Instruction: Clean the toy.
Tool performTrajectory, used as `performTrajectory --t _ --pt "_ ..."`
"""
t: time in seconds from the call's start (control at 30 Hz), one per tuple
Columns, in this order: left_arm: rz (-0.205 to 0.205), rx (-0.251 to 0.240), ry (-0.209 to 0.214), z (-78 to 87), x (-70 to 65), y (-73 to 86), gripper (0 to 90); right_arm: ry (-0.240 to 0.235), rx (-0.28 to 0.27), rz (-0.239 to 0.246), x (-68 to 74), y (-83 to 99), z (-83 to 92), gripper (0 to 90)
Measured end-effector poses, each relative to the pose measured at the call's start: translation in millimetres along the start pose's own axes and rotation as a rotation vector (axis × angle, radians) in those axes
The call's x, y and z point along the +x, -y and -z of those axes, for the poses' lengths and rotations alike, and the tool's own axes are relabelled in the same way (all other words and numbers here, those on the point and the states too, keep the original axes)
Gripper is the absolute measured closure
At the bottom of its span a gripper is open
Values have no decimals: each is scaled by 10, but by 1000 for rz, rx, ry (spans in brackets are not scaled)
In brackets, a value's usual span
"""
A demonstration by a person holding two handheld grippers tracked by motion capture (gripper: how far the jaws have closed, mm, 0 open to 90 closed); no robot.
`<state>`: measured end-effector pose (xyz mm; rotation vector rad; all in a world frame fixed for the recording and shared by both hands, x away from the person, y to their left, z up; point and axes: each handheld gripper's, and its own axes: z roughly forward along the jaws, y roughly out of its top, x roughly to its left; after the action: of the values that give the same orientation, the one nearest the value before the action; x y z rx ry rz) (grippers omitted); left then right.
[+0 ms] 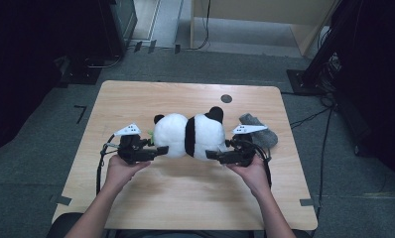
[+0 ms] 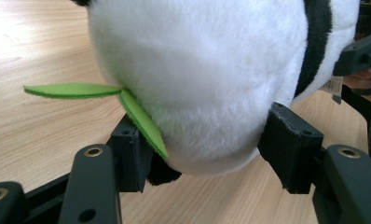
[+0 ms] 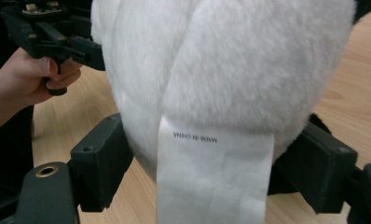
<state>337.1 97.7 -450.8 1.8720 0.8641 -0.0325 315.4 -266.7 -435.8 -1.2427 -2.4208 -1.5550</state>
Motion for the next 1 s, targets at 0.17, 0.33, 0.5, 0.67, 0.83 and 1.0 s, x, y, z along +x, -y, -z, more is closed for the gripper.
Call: performTrajectory --t 0.17,0.33,0.5,0.67,0.83,1.0 --pt "37 9 21 29 11 -3 388 2 -4 51 9 -10 54 252" --pt "78 18 40 38 38 -7 392 -2 16 125 23 4 64 243" --pt "152 -8 61 78 97 -7 399 14 63 203 70 20 34 223" --pt "91 3 22 70 72 5 378 60 104 222 94 31 -21 296" --pt "-49 61 -32 17 1 24 339 39 63 117 26 -1 45 333" --pt "-111 138 -73 -80 -53 57 339 36 55 27 -47 2 67 326"
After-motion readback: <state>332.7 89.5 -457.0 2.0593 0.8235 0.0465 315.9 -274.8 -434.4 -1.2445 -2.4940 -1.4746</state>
